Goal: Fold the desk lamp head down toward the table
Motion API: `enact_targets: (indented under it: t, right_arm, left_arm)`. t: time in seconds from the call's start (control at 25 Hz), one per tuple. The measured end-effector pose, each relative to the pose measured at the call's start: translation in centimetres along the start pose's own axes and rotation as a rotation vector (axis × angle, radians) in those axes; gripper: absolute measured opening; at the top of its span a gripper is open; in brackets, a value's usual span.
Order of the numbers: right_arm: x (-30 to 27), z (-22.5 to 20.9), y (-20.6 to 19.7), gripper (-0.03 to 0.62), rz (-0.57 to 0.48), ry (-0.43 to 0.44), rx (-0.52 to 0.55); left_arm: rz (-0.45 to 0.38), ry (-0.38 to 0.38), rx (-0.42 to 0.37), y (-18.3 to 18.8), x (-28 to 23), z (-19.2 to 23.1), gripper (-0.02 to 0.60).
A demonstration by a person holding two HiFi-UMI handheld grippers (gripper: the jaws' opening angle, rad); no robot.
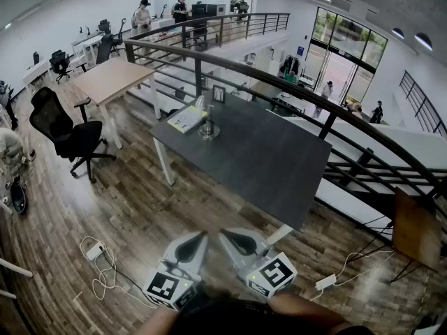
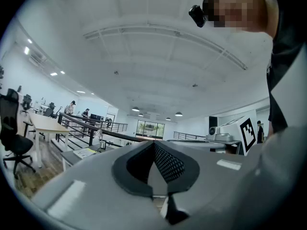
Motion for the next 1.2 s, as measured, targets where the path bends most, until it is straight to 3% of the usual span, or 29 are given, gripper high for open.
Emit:
enact_targets:
  t: [0.68,1.0,1.2]
  right_arm:
    - [-5.4,-0.7,-2.3,0.003,0.013,-0.010,-0.060]
    - [-13.8,-1.9,-5.0,0.003,0.013,-0.028,-0.061]
    - [-19.8,-2.2,-5.6,0.003,0.013,-0.051,-0.042]
  left_arm:
    - [0.001,-0.009,0.027,0.3,-0.6,5.7,0.002]
    - [-0.007,-0.036,0.033,1.2,-2.0,14.7,0.002]
    - [0.001,-0.091,0.030,2.9,-3.3,20.1,0.002]
Point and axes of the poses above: the fingertips, and each gripper's own axes: x backward along the fingers, z to its left, y out of its top, the point moved 6 cm from there along x, backward along the fingers, and after that the axes turned 14 degrees about -z, right-handed, at the moved point
